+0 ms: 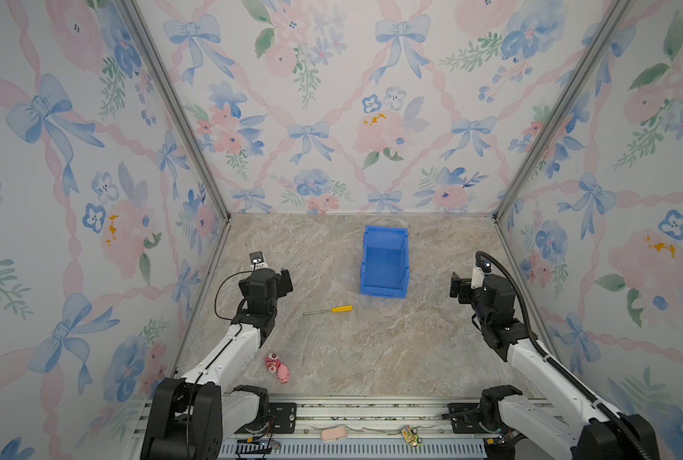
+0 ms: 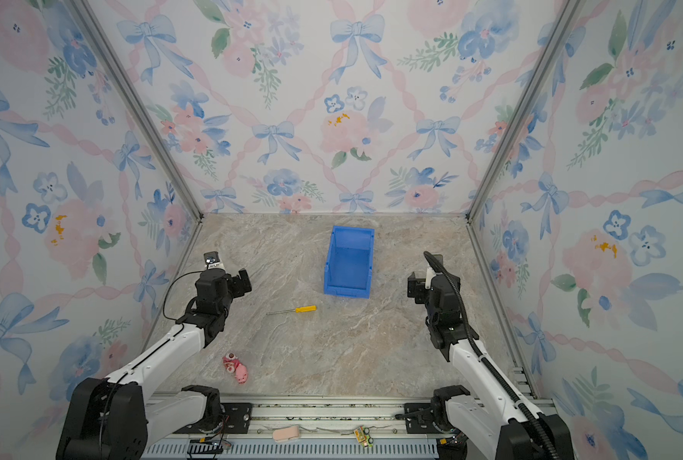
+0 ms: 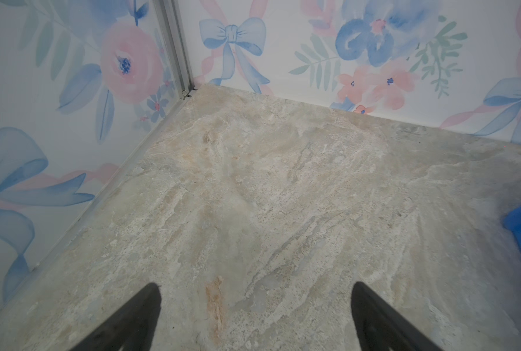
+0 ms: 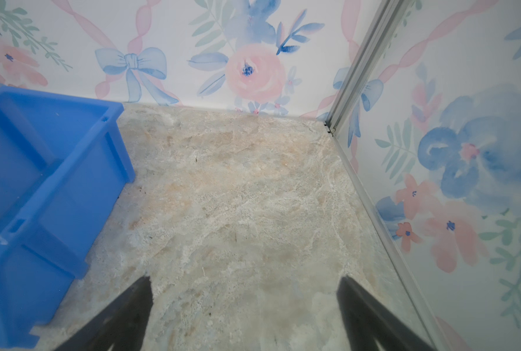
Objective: Put the screwdriver in the bin
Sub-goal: Pick up the screwdriver from the center of the table.
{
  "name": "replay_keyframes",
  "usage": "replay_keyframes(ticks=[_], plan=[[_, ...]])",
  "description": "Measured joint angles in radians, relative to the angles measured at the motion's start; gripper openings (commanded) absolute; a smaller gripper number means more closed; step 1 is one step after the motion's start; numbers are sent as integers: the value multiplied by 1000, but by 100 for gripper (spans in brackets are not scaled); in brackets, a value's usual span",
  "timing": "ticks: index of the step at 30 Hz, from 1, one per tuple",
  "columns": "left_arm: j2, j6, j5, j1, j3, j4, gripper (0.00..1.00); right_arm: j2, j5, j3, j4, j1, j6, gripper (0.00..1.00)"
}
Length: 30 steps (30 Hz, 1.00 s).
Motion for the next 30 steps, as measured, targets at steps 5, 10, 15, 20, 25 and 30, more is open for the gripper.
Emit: replay_keyframes(ticks=[5, 10, 15, 20, 25, 30], plan=[[77, -151, 59, -92, 169, -212, 98, 84, 49, 236, -208, 76, 65, 97], [177, -323, 122, -180, 272, -351, 98, 93, 63, 298, -338, 206, 84, 97], [213, -508, 133, -266, 272, -452, 98, 134, 61, 359, -433, 297, 89, 97], [262, -670, 132, -352, 272, -523, 98, 145, 29, 377, -492, 338, 88, 97], [272, -831, 125, -420, 272, -559, 97, 142, -23, 376, -515, 341, 87, 97], [331, -930, 125, -457, 284, -568, 92, 110, -69, 364, -513, 340, 86, 97]])
